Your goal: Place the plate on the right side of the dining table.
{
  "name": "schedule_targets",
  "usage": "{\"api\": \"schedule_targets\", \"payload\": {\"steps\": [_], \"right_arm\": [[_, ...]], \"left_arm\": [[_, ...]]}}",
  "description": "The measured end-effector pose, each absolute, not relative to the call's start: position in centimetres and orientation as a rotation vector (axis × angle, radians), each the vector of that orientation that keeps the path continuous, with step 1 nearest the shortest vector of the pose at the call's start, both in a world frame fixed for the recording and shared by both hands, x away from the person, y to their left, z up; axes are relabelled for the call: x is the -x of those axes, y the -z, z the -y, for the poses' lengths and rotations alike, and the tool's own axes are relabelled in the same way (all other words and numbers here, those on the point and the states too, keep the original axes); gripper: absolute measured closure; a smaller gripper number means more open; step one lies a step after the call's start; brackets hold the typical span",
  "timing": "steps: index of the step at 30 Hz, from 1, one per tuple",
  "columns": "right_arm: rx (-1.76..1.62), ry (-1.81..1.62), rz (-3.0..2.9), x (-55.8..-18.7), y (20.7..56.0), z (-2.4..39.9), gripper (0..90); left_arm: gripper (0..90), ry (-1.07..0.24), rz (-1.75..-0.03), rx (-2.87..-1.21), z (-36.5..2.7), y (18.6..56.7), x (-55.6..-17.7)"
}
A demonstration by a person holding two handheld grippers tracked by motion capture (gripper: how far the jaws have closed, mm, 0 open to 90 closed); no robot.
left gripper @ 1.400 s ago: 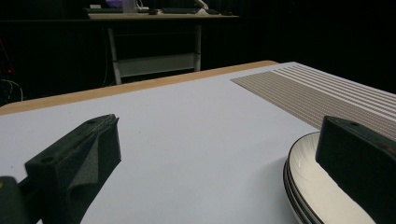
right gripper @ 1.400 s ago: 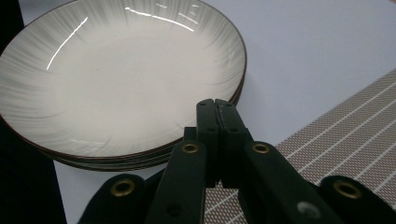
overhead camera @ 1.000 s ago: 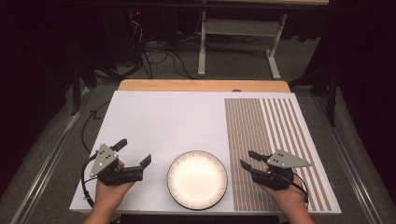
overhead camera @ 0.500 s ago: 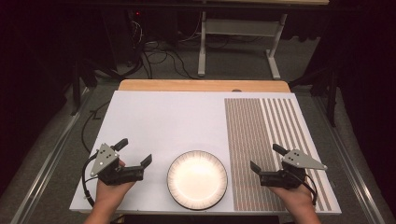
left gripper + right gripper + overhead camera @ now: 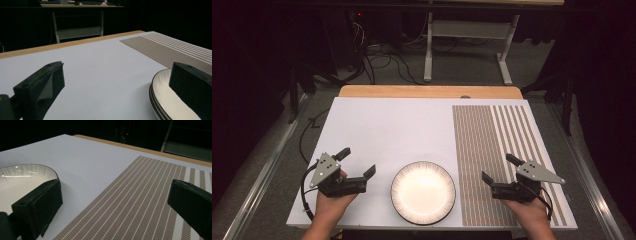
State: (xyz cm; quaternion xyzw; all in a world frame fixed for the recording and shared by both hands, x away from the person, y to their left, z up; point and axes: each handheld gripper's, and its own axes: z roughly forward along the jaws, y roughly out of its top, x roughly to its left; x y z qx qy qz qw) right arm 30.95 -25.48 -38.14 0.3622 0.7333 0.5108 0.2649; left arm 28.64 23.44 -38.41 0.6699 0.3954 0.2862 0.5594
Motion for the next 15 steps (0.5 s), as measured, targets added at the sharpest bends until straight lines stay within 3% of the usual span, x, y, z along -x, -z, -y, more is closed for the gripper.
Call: {"api": "schedule_targets", "payload": {"steps": [11,15], "right_arm": [[-0.975,-1.387,-1.982,-30.73,37.96,25.20,3.4],[-0.974,-1.367,-1.987,-30.66,37.83,25.05,13.9]], "left_arm": [[0.0,-0.702,-0.918,-1.588,-23.12,37.84,-28.13],[0.0,-0.696,-0.925,-1.596,-23.16,37.87,-28.24]]}}
